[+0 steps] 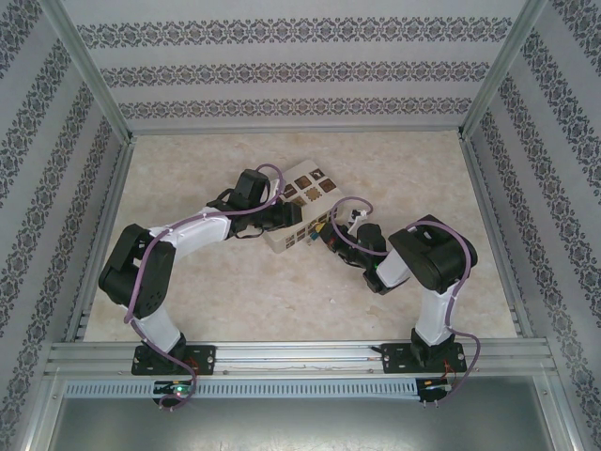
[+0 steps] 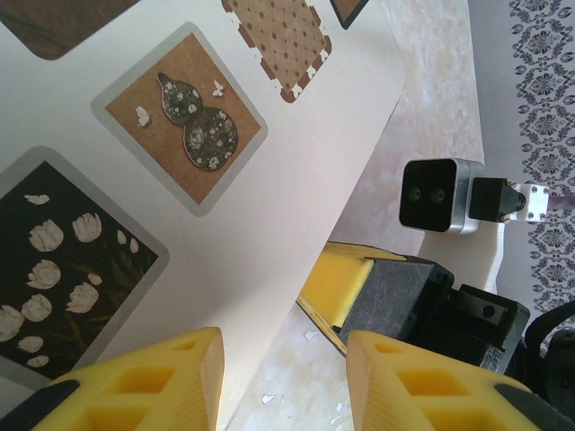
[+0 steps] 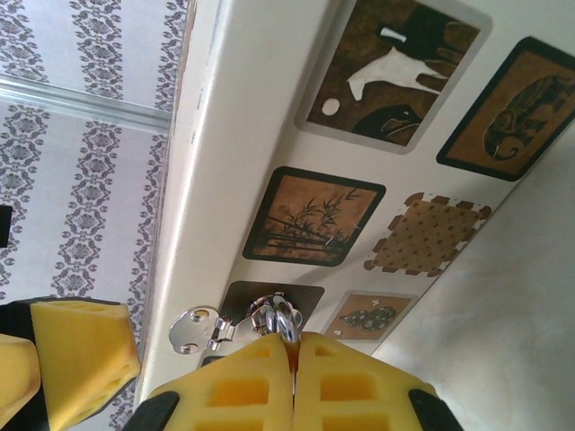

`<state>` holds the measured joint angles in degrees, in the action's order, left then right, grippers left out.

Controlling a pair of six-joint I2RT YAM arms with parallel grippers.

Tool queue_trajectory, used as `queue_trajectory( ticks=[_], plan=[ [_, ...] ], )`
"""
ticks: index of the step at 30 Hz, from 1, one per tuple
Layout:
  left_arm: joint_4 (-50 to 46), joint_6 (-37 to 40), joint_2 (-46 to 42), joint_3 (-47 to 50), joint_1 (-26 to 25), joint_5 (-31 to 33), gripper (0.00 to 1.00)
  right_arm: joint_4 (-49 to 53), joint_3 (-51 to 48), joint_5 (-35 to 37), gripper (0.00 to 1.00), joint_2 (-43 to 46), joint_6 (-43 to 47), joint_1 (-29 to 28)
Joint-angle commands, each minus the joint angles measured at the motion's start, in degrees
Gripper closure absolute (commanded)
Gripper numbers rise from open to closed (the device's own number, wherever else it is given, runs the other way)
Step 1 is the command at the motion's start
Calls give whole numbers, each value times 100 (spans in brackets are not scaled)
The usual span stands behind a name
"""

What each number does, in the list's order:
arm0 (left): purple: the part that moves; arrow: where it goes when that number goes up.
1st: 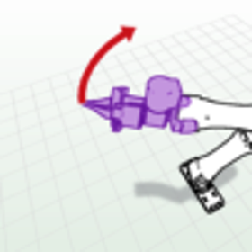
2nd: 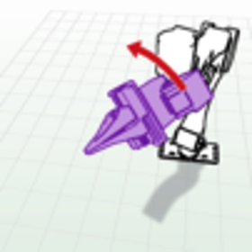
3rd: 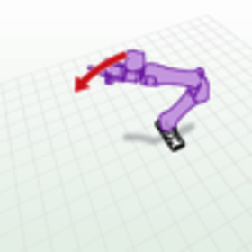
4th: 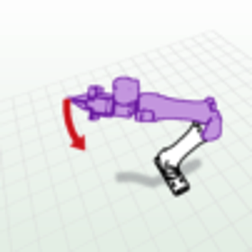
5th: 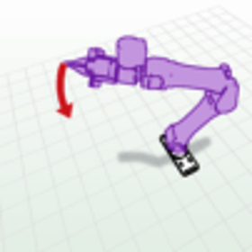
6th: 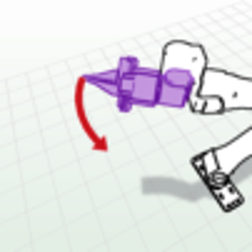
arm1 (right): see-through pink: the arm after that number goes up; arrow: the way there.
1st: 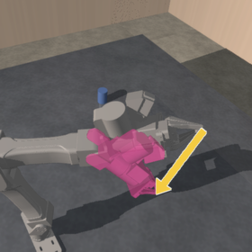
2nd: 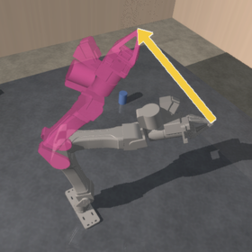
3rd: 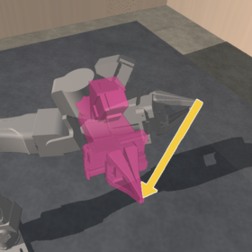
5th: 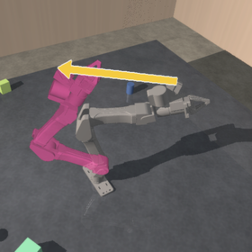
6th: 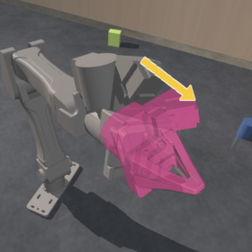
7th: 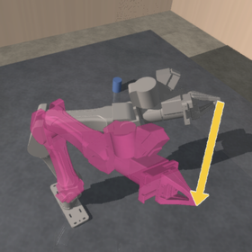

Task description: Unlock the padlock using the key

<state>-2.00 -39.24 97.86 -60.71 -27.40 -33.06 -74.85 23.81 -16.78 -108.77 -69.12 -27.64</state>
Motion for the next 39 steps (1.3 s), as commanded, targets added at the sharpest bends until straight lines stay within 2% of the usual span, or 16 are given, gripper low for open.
queue_trajectory(
  ticks=[1,13,39],
  plan=[
    [-725,-37,101,287,-152,-72,59,-443,-7,380,100,245,-74,13],
    [-694,-83,-65,325,-143,-71,58,-443,-56,366,100,260,-84,153],
    [-292,-312,-28,557,-143,-131,58,-443,-77,859,100,259,-288,215]
  ],
)
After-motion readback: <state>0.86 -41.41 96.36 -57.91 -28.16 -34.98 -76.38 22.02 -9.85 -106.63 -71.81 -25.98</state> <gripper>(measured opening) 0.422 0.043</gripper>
